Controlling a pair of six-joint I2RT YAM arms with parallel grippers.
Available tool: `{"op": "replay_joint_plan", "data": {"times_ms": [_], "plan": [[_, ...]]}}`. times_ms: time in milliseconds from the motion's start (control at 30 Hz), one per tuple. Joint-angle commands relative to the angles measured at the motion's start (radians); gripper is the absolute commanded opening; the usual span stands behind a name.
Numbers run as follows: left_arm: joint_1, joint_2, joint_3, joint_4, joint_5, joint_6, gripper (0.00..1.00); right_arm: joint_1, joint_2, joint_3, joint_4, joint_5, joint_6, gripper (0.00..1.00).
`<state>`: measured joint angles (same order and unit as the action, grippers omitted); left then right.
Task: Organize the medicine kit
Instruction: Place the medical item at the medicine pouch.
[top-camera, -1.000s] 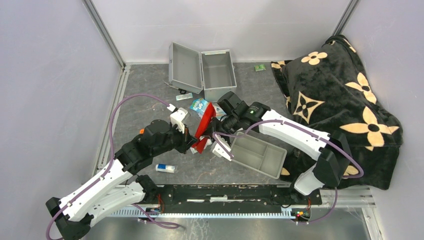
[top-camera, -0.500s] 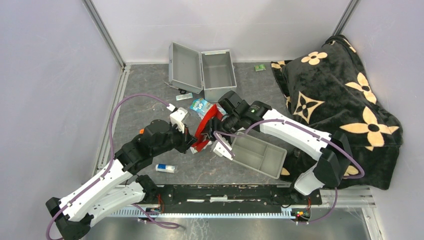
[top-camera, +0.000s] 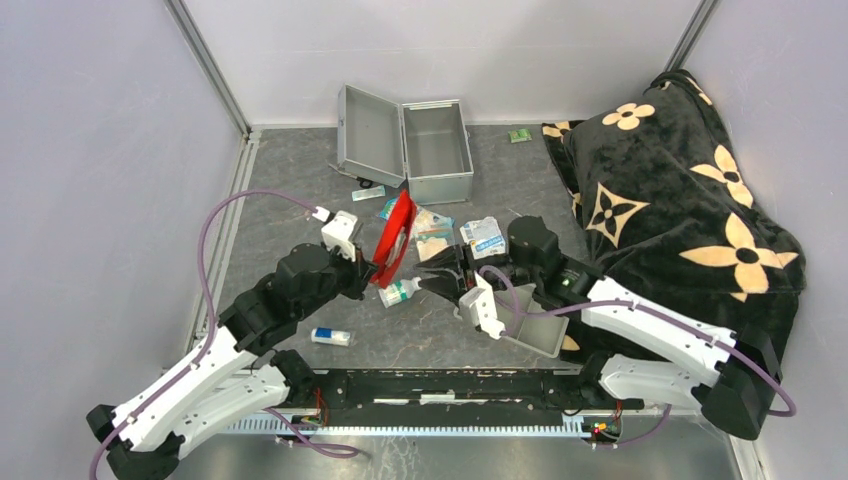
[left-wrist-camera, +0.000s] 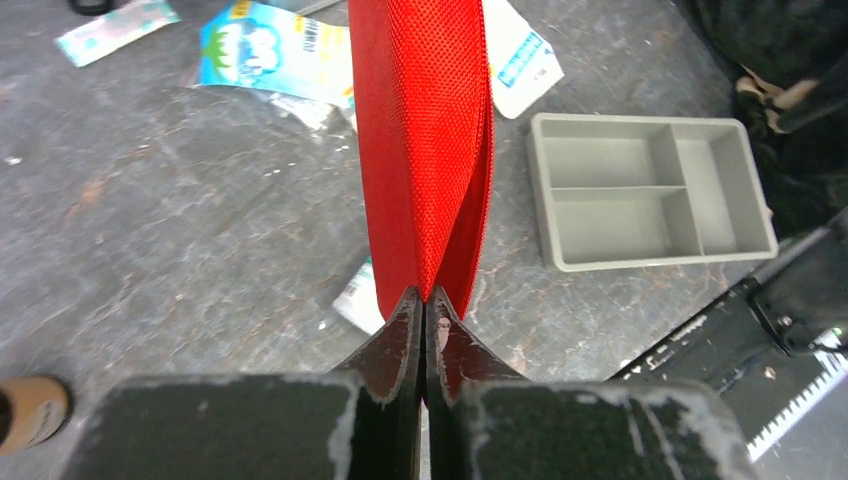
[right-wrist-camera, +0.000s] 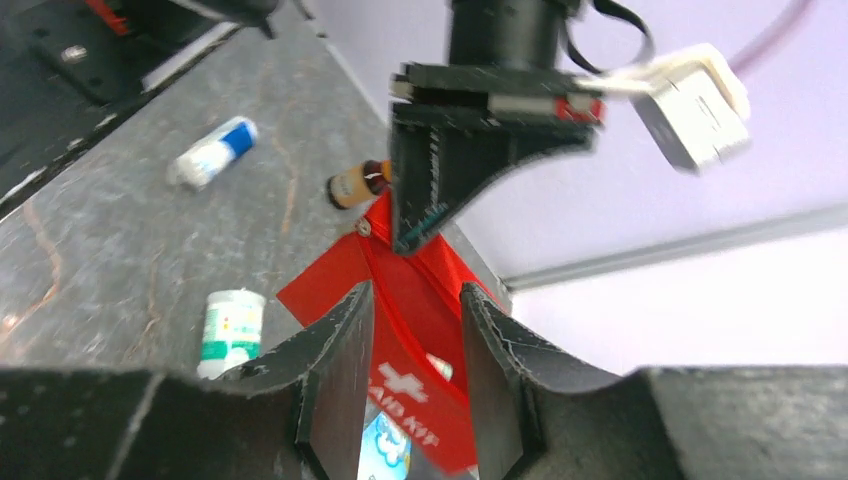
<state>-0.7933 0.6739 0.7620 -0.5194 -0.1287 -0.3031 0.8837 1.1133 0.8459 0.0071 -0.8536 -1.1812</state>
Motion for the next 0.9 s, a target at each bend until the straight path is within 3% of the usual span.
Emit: {"op": "replay_joint_plan", "data": {"times_ms": [0, 100, 200, 400, 600, 867], "plan": [[-0.001, -0.077, 0.033, -0.029, -0.219, -0.064, 0.02, 0.003, -0.057, -0.12, 0.515, 0.132, 0.523, 0.43], [-0.001, -0.153, 0.048, -0.08, -0.37, -0.112, 0.02, 0.003, -0.06, -0.173, 0.632, 0.299, 0.762, 0.44], [-0.001, -0.228, 0.077, -0.152, -0.508, -0.165, 0.02, 0.003, -0.029, -0.168, 0.623, 0.496, 0.944, 0.44], [-0.002, -0.282, 0.15, -0.266, -0.648, -0.198, 0.02, 0.003, 0.176, 0.045, 0.365, 0.826, 1.207, 0.48], [-0.001, -0.307, 0.134, -0.28, -0.684, -0.218, 0.02, 0.002, 0.496, 0.334, 0.124, 0.902, 1.281, 0.49], [-0.001, -0.317, 0.125, -0.306, -0.703, -0.239, 0.02, 0.002, 0.856, 0.664, 0.037, 0.925, 1.196, 0.49]]}}
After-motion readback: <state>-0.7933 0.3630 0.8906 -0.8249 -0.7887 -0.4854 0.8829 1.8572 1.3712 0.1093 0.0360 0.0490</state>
